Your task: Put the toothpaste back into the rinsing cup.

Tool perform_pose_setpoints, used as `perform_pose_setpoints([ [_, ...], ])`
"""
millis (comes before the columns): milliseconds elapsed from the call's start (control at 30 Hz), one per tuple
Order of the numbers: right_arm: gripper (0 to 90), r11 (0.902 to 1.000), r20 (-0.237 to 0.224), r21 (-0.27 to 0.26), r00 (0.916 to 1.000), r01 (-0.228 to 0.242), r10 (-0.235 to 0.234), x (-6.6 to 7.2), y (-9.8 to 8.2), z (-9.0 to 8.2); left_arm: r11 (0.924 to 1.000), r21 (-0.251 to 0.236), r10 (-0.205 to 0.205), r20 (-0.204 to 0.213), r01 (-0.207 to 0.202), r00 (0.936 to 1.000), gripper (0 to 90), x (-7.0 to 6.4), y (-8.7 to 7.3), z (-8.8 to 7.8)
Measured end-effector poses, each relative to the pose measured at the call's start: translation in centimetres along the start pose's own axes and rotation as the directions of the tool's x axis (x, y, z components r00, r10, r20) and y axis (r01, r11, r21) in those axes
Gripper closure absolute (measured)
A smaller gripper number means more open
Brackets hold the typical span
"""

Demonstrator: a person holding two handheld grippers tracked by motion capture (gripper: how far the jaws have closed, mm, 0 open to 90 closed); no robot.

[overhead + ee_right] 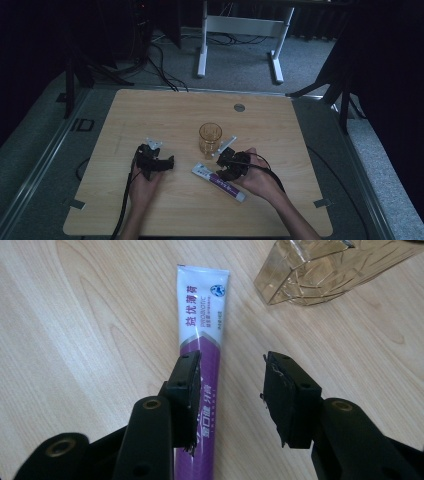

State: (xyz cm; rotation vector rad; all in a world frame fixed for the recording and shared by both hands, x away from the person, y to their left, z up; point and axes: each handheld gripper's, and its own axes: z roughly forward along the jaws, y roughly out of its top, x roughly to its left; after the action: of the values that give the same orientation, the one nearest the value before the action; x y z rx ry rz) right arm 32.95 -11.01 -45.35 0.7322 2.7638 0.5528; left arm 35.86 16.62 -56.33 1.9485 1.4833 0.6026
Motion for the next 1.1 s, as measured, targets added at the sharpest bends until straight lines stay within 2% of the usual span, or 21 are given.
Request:
perform_pose_setpoints([
  [667,58.9,0.9994,-0.023,0.016,0.9993,0.03,-0.029,0.2,0.1,0.6,1.0,0.0,0.0,0.0,0.0,1.0,11.9,0.0,0.0,0.0],
  [1100,58.6,0.9992,-0.04,0.028,0.9988,0.028,-0.027,0.3,0.1,1.2,1.0,0.0,0.0,0.0,0.0,1.0,11.9,0.0,0.0,0.0],
])
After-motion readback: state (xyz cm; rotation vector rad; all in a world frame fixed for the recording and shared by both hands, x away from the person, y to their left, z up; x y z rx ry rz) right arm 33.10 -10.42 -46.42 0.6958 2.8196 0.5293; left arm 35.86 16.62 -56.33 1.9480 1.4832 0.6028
